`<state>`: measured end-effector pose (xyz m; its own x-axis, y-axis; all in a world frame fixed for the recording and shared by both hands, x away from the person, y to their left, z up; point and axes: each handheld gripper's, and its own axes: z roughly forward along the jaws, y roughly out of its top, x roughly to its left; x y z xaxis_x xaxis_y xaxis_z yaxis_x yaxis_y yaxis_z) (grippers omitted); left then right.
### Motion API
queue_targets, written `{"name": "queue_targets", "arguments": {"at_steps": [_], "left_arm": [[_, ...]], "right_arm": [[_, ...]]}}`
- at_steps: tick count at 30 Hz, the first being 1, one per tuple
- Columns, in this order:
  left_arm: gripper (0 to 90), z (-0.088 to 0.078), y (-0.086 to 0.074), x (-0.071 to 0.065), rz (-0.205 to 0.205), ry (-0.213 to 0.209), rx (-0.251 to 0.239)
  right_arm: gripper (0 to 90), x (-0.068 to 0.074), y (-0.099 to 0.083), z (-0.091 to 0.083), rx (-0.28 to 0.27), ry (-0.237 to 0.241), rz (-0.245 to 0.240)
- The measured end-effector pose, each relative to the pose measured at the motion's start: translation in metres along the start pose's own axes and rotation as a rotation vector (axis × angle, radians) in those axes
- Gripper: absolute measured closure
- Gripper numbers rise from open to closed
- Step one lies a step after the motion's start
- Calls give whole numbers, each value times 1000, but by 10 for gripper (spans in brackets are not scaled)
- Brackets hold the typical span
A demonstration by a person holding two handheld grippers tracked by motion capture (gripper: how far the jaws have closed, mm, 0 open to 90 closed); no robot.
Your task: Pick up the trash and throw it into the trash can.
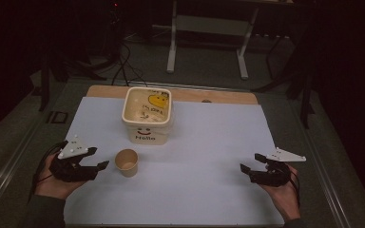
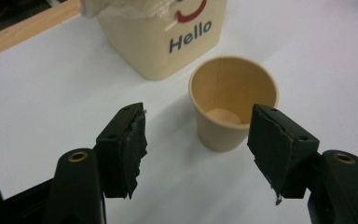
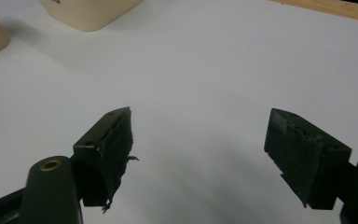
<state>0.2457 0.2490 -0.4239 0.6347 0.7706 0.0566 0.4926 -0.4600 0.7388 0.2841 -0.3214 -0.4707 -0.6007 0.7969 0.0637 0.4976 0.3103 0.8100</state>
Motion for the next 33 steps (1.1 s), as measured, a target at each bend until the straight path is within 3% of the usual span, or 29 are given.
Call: {"name": "queue_targets", "arguments": {"at_steps": [6,16,21,28,33], "left_arm": [[367,6,21,-5,19,0,32],[326,23,41,-5,62,-69,91],[277,32,48,1,79,-118,149],[243,39,58,6,100,-146,246],[243,43,66,6,137,-162,322]], "right_arm": [[226,-1,0,0,1,3,2],[226,-1,0,2,12,2,4],[224,-1,0,3,17,2,4],[224,-2,-1,3,20,4,6],[223,-2,-1,4,24,6,4]]}}
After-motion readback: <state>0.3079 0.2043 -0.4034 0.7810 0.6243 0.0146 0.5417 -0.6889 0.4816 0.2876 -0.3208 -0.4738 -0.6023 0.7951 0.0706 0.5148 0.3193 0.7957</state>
